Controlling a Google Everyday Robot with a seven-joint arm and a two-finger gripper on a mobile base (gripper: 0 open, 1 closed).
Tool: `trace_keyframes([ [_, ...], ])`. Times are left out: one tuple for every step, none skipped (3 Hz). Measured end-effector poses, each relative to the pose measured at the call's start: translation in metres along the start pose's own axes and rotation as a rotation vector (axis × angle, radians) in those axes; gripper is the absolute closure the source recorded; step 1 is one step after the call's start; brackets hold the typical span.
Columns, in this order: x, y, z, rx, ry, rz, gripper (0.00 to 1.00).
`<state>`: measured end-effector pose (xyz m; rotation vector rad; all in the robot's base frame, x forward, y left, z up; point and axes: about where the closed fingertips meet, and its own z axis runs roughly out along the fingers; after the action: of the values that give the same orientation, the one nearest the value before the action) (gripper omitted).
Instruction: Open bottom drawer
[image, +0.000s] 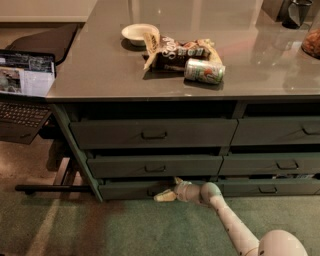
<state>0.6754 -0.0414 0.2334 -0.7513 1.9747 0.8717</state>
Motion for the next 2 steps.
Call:
trace_keyframes([
  [0.009,-0.005,-0.011,0.021,0.037,0.014,0.0],
  [0.022,-0.005,-0.02,0.031,0.08,0.023,0.0],
])
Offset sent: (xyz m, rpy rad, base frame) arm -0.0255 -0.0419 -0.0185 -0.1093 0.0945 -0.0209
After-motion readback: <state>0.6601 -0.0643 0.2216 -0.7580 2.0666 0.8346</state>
